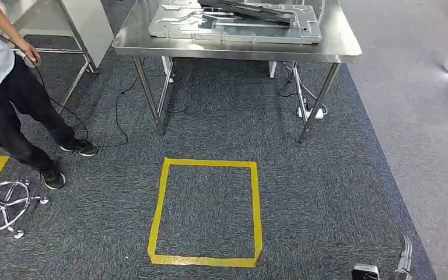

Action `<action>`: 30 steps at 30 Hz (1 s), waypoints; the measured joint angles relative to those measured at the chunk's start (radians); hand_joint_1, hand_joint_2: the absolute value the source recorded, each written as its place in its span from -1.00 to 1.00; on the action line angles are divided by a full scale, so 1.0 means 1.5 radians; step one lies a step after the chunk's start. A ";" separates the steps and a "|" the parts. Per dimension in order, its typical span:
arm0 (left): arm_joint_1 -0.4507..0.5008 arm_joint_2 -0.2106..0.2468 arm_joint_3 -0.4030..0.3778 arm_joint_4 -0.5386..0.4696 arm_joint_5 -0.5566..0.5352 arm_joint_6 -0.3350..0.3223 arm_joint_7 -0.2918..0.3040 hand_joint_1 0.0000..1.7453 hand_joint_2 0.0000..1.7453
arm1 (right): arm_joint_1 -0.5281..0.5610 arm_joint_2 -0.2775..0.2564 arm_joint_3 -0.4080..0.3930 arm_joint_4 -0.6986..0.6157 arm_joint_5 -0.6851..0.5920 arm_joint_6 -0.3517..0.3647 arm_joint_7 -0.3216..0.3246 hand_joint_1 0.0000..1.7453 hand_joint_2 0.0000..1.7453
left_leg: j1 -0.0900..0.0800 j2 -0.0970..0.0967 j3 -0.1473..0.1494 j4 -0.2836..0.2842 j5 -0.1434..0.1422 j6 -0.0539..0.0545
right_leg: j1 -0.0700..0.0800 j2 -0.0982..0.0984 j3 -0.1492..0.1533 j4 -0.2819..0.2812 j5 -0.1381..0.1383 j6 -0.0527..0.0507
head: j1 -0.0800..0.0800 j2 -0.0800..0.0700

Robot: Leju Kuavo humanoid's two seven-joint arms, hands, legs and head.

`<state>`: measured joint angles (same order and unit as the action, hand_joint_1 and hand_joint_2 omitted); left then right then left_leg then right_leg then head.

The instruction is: Take the parts from the cabinet and place them on the table.

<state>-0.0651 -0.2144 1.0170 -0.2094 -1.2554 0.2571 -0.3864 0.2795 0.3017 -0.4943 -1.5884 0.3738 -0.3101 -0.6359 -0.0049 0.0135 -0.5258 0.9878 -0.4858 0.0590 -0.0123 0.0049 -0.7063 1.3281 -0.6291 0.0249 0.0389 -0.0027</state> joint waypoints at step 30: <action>0.000 -0.004 0.009 0.000 -0.007 -0.002 0.004 -1.00 -1.00 | -0.188 -0.079 -0.371 0.722 0.279 -0.146 0.182 -1.00 -1.00 | 0.003 0.002 0.007 -0.006 -0.002 -0.001 | -0.002 0.005 -0.001 -0.009 0.003 0.003 | 0.001 0.000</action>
<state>-0.0645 -0.2209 1.0308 -0.2094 -1.2657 0.2541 -0.3803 -0.0026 0.1835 -1.0510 -0.5057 0.7928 -0.5295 -0.3630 0.0000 0.0159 -0.5148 0.9789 -0.4884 0.0573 -0.0158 0.0124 -0.7083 1.3144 -0.6252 0.0295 0.0397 -0.0027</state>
